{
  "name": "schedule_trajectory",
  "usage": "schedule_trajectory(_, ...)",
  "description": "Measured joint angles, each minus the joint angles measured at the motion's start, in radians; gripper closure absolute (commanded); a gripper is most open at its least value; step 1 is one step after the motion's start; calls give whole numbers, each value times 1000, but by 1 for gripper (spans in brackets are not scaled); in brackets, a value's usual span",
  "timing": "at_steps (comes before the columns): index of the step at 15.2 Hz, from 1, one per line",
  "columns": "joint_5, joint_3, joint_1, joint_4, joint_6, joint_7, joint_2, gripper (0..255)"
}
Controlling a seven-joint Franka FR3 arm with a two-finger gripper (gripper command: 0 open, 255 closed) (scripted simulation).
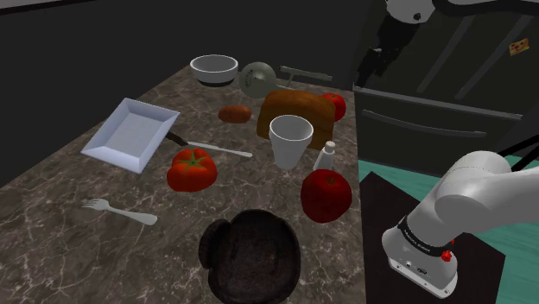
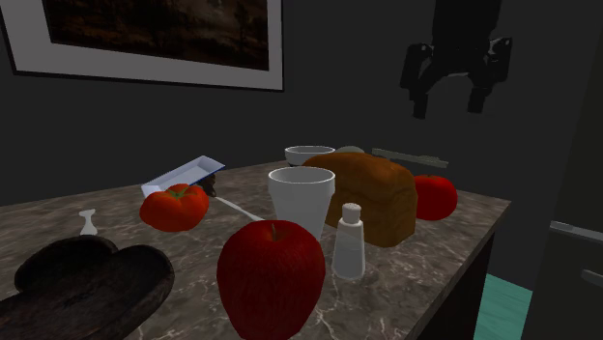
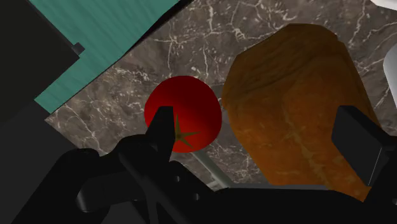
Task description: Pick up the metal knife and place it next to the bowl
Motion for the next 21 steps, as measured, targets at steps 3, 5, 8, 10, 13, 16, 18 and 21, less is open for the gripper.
schedule_trajectory(3, 7, 9, 11, 8, 26, -1, 37, 0)
schedule_trajectory(5, 15, 19, 26, 20, 61, -7, 88, 0)
schedule_trajectory(8, 30, 45, 53, 44, 123, -7, 182, 0)
schedule_trajectory(10, 38, 60, 69, 55, 166, -10, 241, 0)
schedule_trajectory(13, 44, 77, 88, 93, 215, -24, 333, 0)
schedule_trajectory(16, 51, 102, 110, 129, 261, -28, 422, 0)
schedule_trajectory(18, 52, 120, 124, 171, 281, -29, 488, 0)
schedule_trajectory(21, 32, 144, 141, 240, 317, -29, 586, 0)
